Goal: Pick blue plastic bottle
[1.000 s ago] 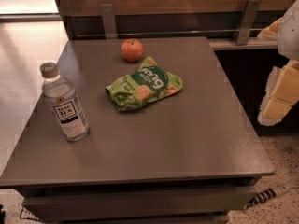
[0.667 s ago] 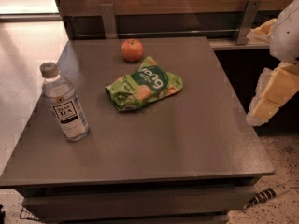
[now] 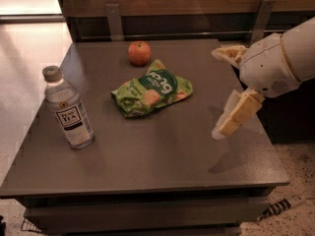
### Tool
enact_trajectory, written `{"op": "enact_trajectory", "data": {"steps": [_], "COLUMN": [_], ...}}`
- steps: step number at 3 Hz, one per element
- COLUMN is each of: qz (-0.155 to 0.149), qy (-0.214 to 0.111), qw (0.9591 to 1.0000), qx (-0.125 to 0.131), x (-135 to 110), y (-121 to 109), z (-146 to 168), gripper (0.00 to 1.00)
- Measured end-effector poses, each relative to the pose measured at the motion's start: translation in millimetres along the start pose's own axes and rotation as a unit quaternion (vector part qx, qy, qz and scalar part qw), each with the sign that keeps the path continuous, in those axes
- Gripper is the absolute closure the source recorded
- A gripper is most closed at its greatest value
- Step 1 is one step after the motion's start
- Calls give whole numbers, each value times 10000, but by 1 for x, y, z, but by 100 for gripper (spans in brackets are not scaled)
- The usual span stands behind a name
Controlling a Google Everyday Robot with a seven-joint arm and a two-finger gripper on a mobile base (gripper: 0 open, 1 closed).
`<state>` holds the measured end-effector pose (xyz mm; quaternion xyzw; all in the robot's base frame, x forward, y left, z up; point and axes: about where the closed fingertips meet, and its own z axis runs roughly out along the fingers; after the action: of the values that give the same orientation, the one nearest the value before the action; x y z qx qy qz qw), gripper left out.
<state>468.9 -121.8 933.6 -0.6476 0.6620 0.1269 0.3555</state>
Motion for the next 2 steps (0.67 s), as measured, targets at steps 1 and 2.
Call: {"op": "enact_trajectory", "data": {"steps": [1,2], "qz": [6,286], "qy": [-1559,-2313], "qw": [9866,9693], "qx": [-472,-782], "x": [-61,-98], "y": [14,22], "z": [43,54], "gripper": [0,0]}}
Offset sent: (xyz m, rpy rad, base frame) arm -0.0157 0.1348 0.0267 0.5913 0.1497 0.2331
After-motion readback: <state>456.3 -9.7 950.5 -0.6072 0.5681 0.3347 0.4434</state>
